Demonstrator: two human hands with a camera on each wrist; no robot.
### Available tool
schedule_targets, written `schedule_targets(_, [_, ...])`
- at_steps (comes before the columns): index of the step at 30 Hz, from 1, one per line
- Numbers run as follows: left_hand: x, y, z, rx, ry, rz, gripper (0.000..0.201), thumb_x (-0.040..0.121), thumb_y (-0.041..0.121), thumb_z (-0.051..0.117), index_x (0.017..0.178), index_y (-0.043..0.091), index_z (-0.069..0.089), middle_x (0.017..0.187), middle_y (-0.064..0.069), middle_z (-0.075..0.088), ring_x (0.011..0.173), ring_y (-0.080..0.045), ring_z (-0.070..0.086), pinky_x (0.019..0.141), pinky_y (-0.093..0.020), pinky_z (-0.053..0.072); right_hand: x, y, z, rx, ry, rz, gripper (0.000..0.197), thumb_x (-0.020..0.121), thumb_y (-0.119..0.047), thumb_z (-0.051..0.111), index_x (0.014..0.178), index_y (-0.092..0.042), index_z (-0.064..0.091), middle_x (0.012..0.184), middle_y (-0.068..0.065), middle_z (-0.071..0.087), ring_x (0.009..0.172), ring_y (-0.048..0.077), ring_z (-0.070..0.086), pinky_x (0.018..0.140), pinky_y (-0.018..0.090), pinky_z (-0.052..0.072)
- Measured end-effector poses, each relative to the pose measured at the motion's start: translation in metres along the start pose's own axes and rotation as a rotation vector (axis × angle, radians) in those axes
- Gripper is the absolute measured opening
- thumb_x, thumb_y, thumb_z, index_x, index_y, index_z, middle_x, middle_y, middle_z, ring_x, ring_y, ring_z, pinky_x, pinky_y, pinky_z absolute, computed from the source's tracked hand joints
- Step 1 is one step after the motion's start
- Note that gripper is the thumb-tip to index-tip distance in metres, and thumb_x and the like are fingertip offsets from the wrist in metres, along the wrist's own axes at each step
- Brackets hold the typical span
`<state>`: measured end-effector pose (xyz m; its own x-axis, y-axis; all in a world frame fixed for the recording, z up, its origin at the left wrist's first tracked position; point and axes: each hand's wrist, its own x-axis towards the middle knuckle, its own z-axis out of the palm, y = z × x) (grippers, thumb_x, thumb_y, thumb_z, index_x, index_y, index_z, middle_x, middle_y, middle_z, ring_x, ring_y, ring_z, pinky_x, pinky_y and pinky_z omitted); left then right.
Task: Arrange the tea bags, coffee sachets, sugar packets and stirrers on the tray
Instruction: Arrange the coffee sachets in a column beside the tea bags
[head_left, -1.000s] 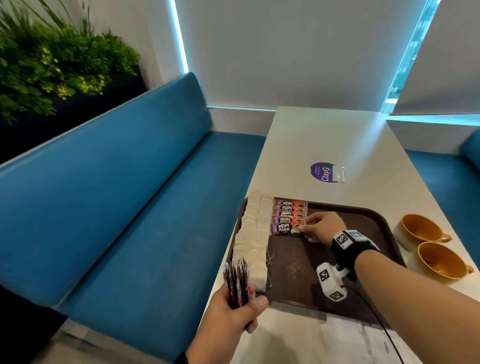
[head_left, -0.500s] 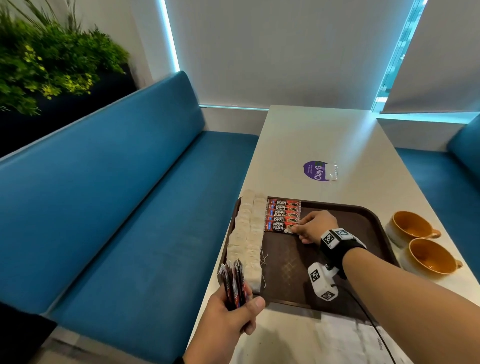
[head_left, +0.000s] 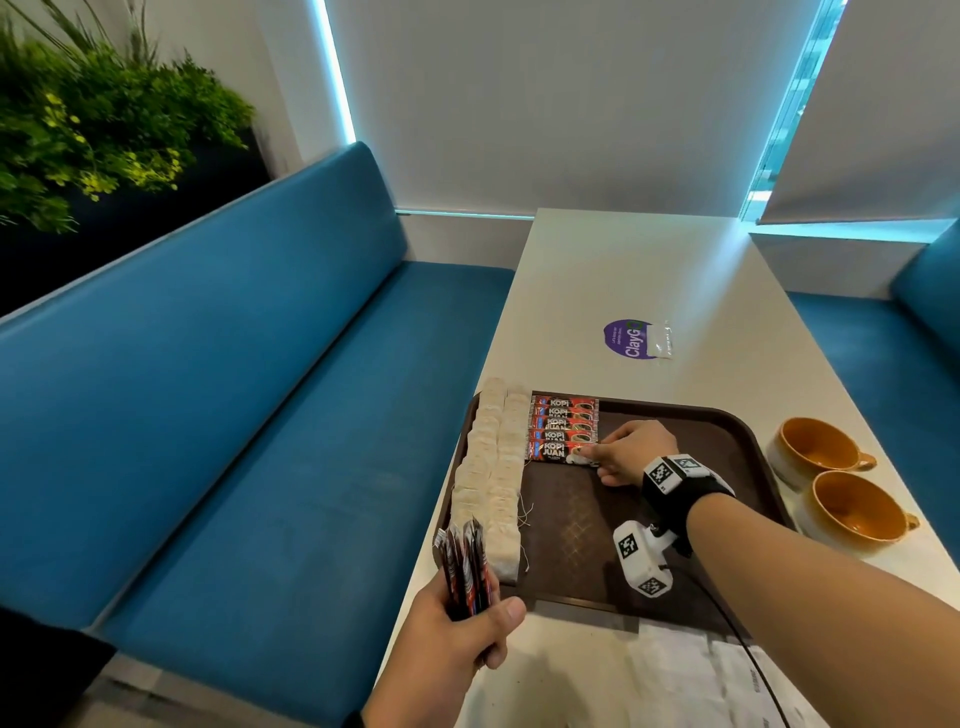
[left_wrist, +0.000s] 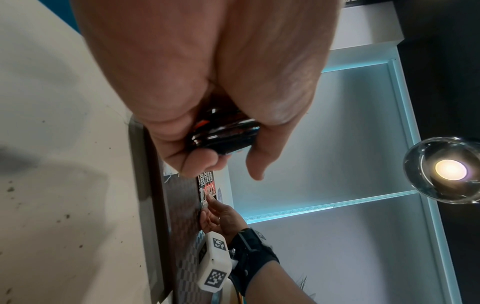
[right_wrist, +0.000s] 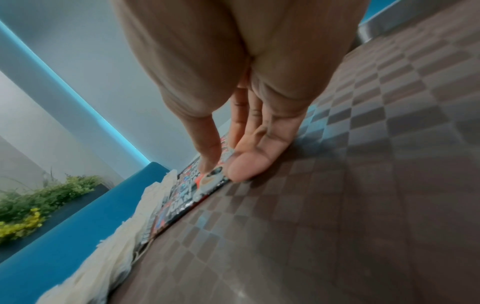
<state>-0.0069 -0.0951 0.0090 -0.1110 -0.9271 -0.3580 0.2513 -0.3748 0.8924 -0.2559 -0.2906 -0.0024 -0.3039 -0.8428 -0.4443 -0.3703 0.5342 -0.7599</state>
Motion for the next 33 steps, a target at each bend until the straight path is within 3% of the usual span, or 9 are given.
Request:
schedule_targets(3, [-0.004, 0.005, 0.002, -0.053, -0.024, -0.015, 0.042, 0.062, 0.006, 0.083, 0.094, -0.001, 0.056, 0.072, -0.011, 0.049, 0.058, -0.024, 0.043, 0.053, -0.033, 0.036, -0.011, 0.0, -0.006, -0.01, 0.011, -0.05, 0.035, 0.077, -0.027, 0.09, 0.097, -0.008, 0.068, 0.08, 0.013, 0.076, 0.066, 0.021, 0.071, 0.067, 0.038, 0.066])
schedule_targets(7, [-0.013, 0.012, 0.008, -0.167, -0.079, -0.025, 0.038, 0.068, 0.002, 0.073, 0.101, 0.001, 0.055, 0.077, -0.012, 0.045, 0.06, -0.022, 0.043, 0.049, -0.03, 0.031, -0.043, -0.01, -0.019, -0.115, 0.089, -0.289, 0.025, 0.08, -0.035, 0.087, 0.084, -0.015, 0.072, 0.078, 0.004, 0.076, 0.066, 0.018, 0.071, 0.076, 0.044, 0.065])
schedule_targets(11, [-0.026, 0.021, 0.019, -0.22, -0.094, -0.031, 0.04, 0.067, 0.004, 0.067, 0.106, 0.004, 0.056, 0.085, -0.013, 0.052, 0.058, -0.025, 0.049, 0.047, -0.03, 0.037, -0.108, -0.024, -0.034, -0.098, 0.005, -0.506, 0.017, 0.083, -0.035, 0.082, 0.079, -0.021, 0.072, 0.074, 0.001, 0.075, 0.066, 0.018, 0.069, 0.073, 0.041, 0.061])
schedule_targets(15, [-0.041, 0.029, 0.032, -0.173, -0.156, 0.0, 0.038, 0.074, 0.004, 0.064, 0.11, -0.006, 0.059, 0.085, -0.017, 0.06, 0.064, -0.037, 0.063, 0.05, -0.035, 0.051, -0.184, -0.018, -0.046, 0.032, -0.184, -0.631, 0.012, 0.086, -0.027, 0.08, 0.082, -0.018, 0.073, 0.075, 0.008, 0.074, 0.061, 0.018, 0.068, 0.061, 0.033, 0.053])
schedule_targets(19, [-0.057, 0.034, 0.044, -0.115, -0.213, 0.02, 0.026, 0.093, -0.007, 0.057, 0.119, -0.005, 0.058, 0.09, -0.02, 0.065, 0.076, -0.047, 0.068, 0.056, -0.043, 0.059, -0.235, 0.006, -0.05, 0.188, -0.264, -0.622, 0.013, 0.087, -0.02, 0.081, 0.094, -0.014, 0.073, 0.085, 0.011, 0.073, 0.066, 0.016, 0.066, 0.057, 0.021, 0.052])
schedule_targets(23, [-0.069, 0.034, 0.055, -0.024, -0.238, 0.008, 0.026, 0.089, 0.0, 0.067, 0.115, -0.002, 0.065, 0.095, -0.022, 0.072, 0.076, -0.045, 0.07, 0.054, -0.039, 0.059, -0.249, 0.035, -0.049, 0.238, -0.32, -0.557, 0.021, 0.087, -0.02, 0.08, 0.106, -0.017, 0.071, 0.091, 0.01, 0.076, 0.065, 0.018, 0.067, 0.056, 0.029, 0.055])
schedule_targets(25, [-0.074, 0.034, 0.059, 0.007, -0.221, 0.0, 0.027, 0.088, 0.005, 0.07, 0.114, -0.001, 0.067, 0.099, -0.025, 0.072, 0.073, -0.044, 0.07, 0.054, -0.037, 0.059, -0.253, 0.045, -0.051, 0.273, -0.336, -0.546, 0.021, 0.089, -0.017, 0.079, 0.107, -0.012, 0.07, 0.089, 0.012, 0.077, 0.064, 0.022, 0.067, 0.056, 0.032, 0.054])
schedule_targets(30, [-0.073, 0.028, 0.069, -0.035, -0.018, 0.038, 0.023, 0.093, 0.015, 0.067, 0.111, 0.001, 0.063, 0.091, -0.016, 0.075, 0.066, -0.036, 0.068, 0.052, -0.035, 0.058, -0.261, 0.052, -0.065, 0.536, -0.242, -0.537, 0.019, 0.085, 0.0, 0.077, 0.099, 0.009, 0.067, 0.087, 0.024, 0.075, 0.067, 0.034, 0.067, 0.06, 0.036, 0.057])
schedule_targets(33, [-0.07, 0.022, 0.069, -0.031, 0.069, 0.062, 0.026, 0.095, 0.016, 0.066, 0.109, -0.005, 0.061, 0.081, -0.012, 0.068, 0.065, -0.035, 0.068, 0.055, -0.035, 0.057, -0.263, 0.055, -0.069, 0.678, -0.22, -0.541, 0.015, 0.081, 0.02, 0.07, 0.093, 0.018, 0.063, 0.095, 0.023, 0.076, 0.083, 0.041, 0.075, 0.072, 0.038, 0.065])
